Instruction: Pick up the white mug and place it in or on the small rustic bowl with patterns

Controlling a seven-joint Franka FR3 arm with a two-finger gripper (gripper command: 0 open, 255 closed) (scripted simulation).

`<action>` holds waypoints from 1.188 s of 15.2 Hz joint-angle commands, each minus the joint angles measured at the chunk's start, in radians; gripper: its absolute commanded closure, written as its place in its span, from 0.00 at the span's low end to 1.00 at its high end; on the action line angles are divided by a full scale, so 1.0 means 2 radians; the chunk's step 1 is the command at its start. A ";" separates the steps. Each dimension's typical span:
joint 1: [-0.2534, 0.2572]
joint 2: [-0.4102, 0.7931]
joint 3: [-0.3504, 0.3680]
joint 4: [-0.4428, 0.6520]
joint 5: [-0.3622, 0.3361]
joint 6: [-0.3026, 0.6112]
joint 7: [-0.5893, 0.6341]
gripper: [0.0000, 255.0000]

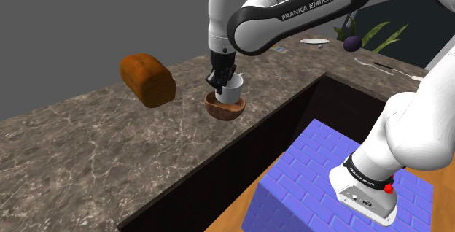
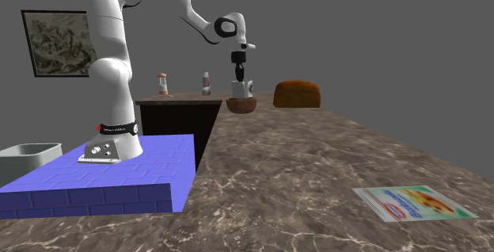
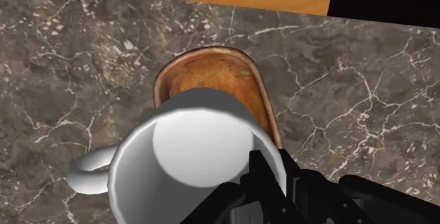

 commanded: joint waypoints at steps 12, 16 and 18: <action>0.000 0.000 0.000 -0.001 0.000 0.002 0.000 0.00; 0.001 -0.020 0.001 0.040 0.007 -0.060 -0.005 0.00; 0.001 -0.020 0.001 0.040 0.007 -0.060 -0.005 0.00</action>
